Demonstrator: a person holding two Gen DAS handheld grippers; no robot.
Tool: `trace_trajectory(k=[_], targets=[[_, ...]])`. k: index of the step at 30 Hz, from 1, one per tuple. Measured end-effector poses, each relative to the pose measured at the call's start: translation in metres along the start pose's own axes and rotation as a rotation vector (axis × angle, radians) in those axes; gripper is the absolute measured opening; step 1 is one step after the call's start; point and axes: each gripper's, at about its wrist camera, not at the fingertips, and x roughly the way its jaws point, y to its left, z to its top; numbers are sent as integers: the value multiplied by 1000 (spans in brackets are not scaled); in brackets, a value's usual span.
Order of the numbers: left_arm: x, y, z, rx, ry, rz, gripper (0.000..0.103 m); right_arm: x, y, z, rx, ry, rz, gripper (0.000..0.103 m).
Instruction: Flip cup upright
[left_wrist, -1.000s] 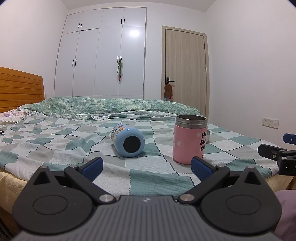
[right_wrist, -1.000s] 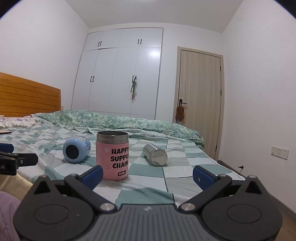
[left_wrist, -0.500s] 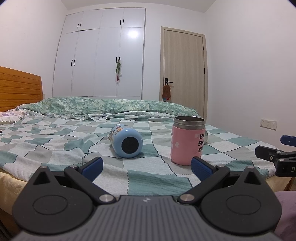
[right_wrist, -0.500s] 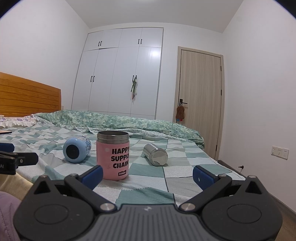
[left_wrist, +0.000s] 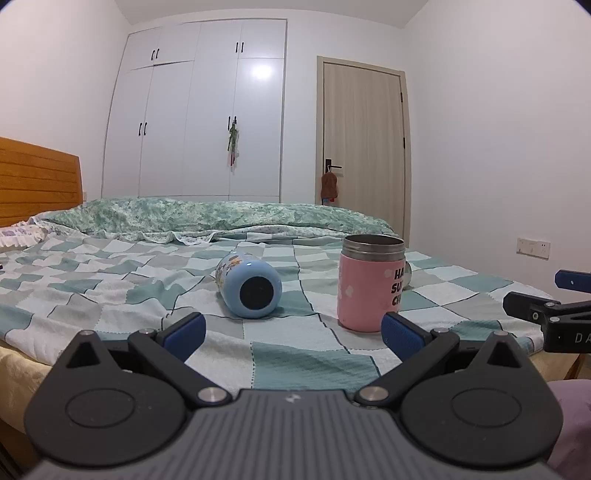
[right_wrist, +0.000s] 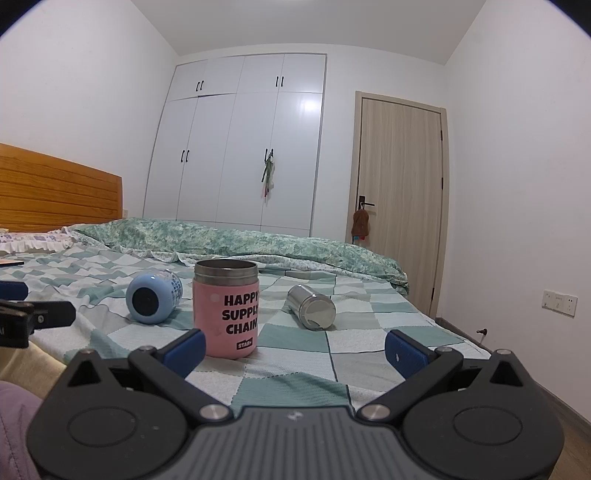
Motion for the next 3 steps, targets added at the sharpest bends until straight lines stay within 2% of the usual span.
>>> trace_trajectory(k=[3], targets=[[0,1,0,-2,-1,3,103,0,0,0,0,0,0,103]])
